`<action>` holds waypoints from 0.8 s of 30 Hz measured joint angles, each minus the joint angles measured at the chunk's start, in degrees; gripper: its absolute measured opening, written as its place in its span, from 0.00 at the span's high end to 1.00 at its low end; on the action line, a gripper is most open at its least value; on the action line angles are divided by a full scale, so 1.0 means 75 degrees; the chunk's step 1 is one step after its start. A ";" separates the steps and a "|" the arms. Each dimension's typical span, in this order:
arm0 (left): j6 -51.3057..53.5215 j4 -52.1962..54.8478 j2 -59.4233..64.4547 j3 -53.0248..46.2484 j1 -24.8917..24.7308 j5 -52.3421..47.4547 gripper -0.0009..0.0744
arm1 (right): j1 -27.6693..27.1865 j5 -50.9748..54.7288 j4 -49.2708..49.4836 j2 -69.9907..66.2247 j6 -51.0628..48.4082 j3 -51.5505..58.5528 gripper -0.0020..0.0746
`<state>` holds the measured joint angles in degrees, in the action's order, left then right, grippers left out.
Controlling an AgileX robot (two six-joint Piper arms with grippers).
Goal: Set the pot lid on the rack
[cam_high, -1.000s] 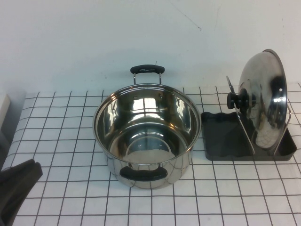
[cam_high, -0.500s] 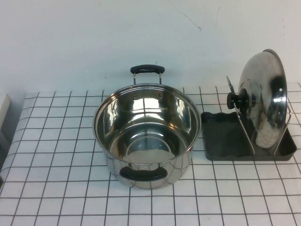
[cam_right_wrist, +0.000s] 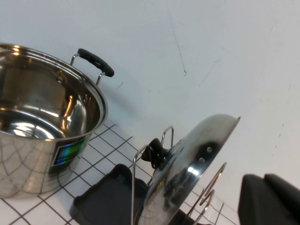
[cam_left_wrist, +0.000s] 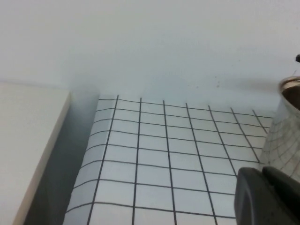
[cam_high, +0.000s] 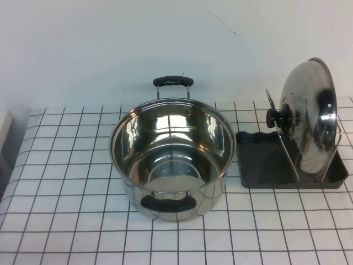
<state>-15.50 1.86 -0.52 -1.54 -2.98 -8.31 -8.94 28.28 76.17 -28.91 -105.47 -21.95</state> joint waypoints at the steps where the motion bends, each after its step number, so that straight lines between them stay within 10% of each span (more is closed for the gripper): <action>1: 0.0000 -0.0016 0.0000 -0.0001 0.0090 -0.0036 0.99 | 0.0000 0.0000 0.0014 0.0000 0.0000 0.0000 0.97; 24: 0.0286 -0.0045 -0.0016 0.0013 -0.0261 -0.1334 0.99 | 0.0000 0.0012 0.0054 0.0000 -0.0013 0.0000 0.97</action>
<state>-13.36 1.52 -0.64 -1.44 -4.94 -18.31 -8.94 28.37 76.57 -28.91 -105.57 -21.95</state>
